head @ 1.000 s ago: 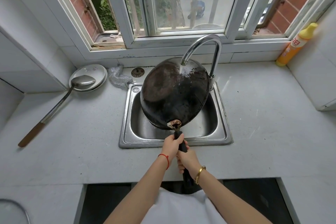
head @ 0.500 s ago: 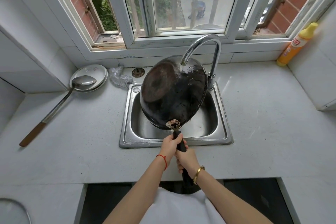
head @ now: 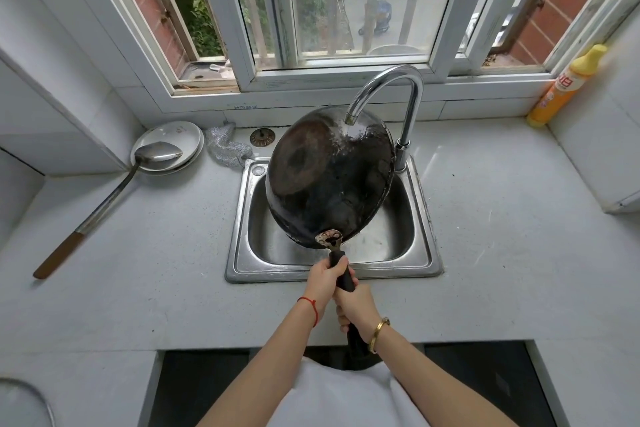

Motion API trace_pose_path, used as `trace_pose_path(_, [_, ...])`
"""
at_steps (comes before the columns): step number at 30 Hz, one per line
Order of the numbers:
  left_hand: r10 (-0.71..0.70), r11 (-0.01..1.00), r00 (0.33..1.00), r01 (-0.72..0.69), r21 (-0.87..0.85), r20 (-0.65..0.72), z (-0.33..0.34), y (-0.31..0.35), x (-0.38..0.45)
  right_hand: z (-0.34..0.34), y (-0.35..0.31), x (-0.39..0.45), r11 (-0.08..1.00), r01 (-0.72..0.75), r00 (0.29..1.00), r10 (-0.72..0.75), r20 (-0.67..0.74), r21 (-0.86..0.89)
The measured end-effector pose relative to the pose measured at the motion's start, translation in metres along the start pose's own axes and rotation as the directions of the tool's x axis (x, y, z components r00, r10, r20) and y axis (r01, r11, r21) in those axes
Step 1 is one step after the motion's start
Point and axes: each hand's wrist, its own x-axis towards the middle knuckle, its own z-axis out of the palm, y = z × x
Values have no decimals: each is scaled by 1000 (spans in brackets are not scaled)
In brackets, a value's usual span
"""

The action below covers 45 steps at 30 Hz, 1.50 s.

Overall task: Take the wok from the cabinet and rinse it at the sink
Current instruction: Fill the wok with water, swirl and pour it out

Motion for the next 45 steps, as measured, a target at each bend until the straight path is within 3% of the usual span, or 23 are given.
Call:
trace_pose_path(16, [42, 995, 997, -36, 96, -67, 8, -3, 3, -11, -6, -5, 1000, -21, 998, 21, 61, 4])
trace_pose_path(25, [107, 982, 990, -92, 165, -86, 7, 2, -4, -14, -11, -9, 999, -18, 981, 11, 193, 37])
trace_pose_path(30, [179, 947, 980, -149, 284, -83, 6, 3, -8, -28, -15, -10, 998, -46, 935, 31, 354, 35])
trace_pose_path(34, [235, 897, 968, -182, 402, -87, 5, 0, -10, -28, -13, -13, 996, -56, 916, 24, 401, 67])
trace_pose_path(39, [286, 845, 953, -201, 496, -100, 1, -4, -9, -25, -15, -20, 987, -100, 905, 38, 424, 126])
trace_pose_path(45, [259, 876, 962, -199, 439, -82, 1, -2, -13, -22, -16, -26, 982, -99, 916, 27, 400, 160])
